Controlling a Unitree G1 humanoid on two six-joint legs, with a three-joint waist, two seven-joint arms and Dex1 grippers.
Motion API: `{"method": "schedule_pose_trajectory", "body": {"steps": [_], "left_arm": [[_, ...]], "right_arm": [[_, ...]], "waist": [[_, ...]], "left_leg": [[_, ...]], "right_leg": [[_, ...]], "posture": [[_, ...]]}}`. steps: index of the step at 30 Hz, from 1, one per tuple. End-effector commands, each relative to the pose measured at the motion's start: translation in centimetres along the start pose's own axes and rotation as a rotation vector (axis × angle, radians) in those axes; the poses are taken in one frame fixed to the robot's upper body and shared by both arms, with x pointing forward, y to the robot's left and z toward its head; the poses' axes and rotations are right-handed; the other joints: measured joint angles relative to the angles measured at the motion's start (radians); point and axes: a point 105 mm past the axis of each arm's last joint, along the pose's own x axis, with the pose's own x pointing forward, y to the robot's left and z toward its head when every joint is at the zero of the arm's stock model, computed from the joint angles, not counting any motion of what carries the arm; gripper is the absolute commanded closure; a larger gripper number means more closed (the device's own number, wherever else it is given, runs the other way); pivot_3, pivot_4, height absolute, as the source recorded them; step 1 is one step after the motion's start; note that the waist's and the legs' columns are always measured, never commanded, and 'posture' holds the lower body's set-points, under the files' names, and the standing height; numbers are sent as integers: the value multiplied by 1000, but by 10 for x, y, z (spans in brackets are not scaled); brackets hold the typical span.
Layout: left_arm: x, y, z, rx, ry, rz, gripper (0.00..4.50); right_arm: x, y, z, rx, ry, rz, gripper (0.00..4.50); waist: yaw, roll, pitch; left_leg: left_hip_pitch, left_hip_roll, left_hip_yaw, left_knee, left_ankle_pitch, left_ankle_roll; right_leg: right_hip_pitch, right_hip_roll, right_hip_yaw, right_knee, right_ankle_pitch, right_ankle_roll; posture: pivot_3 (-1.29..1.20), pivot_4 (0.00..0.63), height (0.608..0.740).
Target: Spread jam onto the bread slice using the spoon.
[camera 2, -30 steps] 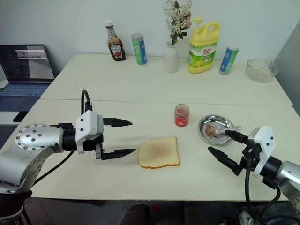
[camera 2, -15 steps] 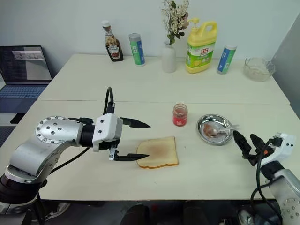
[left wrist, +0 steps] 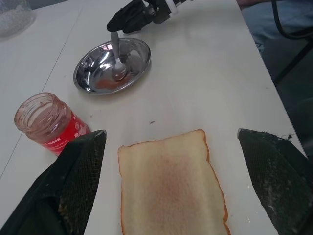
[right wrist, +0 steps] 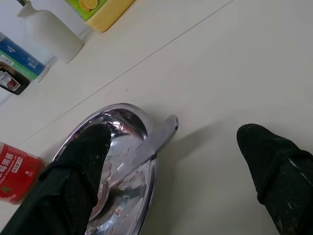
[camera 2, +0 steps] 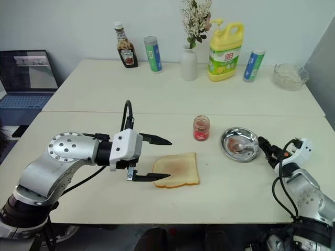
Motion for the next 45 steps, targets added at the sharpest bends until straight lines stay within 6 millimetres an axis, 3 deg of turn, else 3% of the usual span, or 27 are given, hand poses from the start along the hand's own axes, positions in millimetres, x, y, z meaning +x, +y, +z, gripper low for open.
{"method": "schedule_pose_trajectory", "body": {"steps": [1,6,9,20,27,35,39,42,45], "left_arm": [[1,-1,10,50,-10,-5,15],[3,-3,8,51,-7,-11,15],[3,-2,8,53,-6,-12,0],[3,-2,5,59,3,-13,0],[2,-2,2,45,7,-4,0],[-4,16,-5,-64,-14,135,0],[-14,28,-19,-160,-4,250,0],[-17,29,-24,-183,14,278,0],[-22,31,-34,-202,57,315,0]], "right_arm": [[5,7,7,2,-30,48,0],[10,5,9,25,-44,58,0],[12,8,9,41,-38,79,557],[13,14,14,70,-58,103,4470],[9,15,18,92,-81,113,4490],[-2,38,34,78,-130,190,4490],[-22,82,51,-30,-163,330,4490],[-28,101,56,-105,-152,375,4490],[-33,136,67,-229,-149,465,4490]], "waist": [[0,0,0],[-1,0,0],[0,0,0],[-1,1,0],[1,0,-1],[1,1,0],[1,4,1],[-1,5,1],[-1,5,2]], "left_leg": [[0,0,0,0,0,0],[0,0,0,0,0,0],[0,0,0,0,0,0],[0,0,0,0,0,0],[1,0,0,0,0,0],[0,0,0,0,0,0],[-1,0,-1,0,0,0],[-1,0,-1,0,0,0],[-1,0,-1,0,0,0]], "right_leg": [[0,0,0,0,0,0],[0,0,0,0,0,0],[0,0,0,0,0,0],[0,0,0,0,0,0],[1,0,0,0,0,0],[0,0,0,0,0,0],[-1,0,-1,0,0,0],[-1,0,0,0,0,0],[-1,0,0,0,0,0]], "posture": [[0,150,740],[0,150,740],[0,150,740],[0,150,740],[0,150,740],[0,150,740],[0,150,740],[0,150,740],[0,150,740]]}}
